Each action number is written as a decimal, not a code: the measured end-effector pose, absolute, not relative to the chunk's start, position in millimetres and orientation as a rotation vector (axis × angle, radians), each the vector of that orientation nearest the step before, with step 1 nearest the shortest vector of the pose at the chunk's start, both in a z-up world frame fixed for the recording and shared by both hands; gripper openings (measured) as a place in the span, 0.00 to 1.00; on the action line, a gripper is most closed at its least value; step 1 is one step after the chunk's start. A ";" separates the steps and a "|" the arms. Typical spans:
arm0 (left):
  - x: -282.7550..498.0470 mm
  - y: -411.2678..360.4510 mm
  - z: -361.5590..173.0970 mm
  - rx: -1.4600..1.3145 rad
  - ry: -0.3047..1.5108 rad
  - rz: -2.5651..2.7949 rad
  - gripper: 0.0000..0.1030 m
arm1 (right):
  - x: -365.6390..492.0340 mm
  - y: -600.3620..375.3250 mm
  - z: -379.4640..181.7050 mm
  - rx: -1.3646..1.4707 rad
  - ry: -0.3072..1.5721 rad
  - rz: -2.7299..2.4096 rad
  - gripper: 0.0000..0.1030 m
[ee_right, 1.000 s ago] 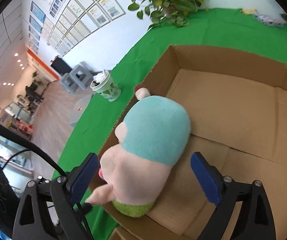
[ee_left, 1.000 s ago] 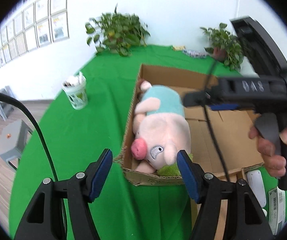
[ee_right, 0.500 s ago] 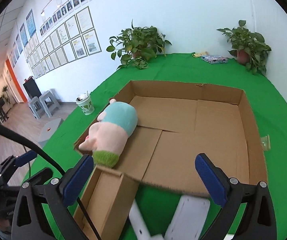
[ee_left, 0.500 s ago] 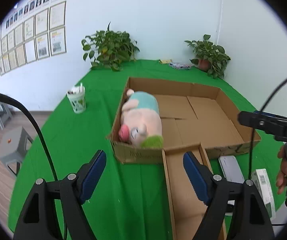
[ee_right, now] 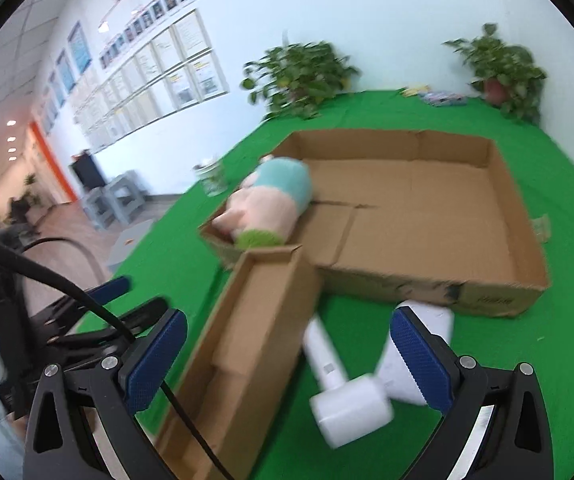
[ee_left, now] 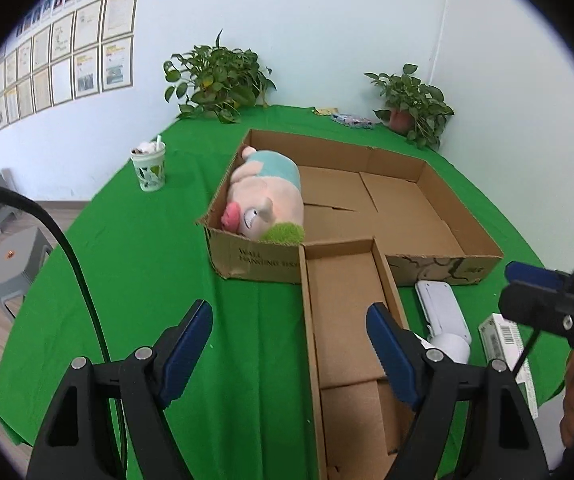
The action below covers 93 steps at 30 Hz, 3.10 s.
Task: Organize objects
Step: 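Grasp the cardboard insert tray by its rim with the left gripper, then lift the insert tray with the left gripper and carry it over the box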
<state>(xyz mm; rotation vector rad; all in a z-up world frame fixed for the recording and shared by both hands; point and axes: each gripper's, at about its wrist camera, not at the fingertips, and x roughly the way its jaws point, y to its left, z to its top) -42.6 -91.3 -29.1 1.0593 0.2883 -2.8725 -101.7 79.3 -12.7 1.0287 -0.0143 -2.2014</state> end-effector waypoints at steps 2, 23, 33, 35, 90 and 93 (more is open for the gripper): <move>-39.7 -92.7 -30.2 1.055 0.302 -2.874 0.77 | -93.5 78.0 -14.3 1.021 -0.020 -2.174 0.99; -31.7 -100.4 -63.7 1.165 0.547 -2.920 0.65 | -35.2 54.5 -62.7 1.077 0.211 -2.079 0.90; -43.2 -90.1 -98.8 1.358 0.621 -2.910 0.31 | -41.2 53.8 -79.6 1.079 0.300 -2.170 0.75; -43.2 -87.3 -102.4 1.386 0.607 -2.916 0.19 | -43.2 52.3 -83.7 1.079 0.319 -2.175 0.58; -47.3 -37.1 -24.3 1.097 0.193 -2.923 0.09 | -41.1 43.1 -45.1 0.849 0.245 -2.369 0.22; -58.8 -33.0 -13.1 1.059 0.157 -2.951 0.08 | -52.1 48.7 -29.3 0.806 0.235 -2.416 0.19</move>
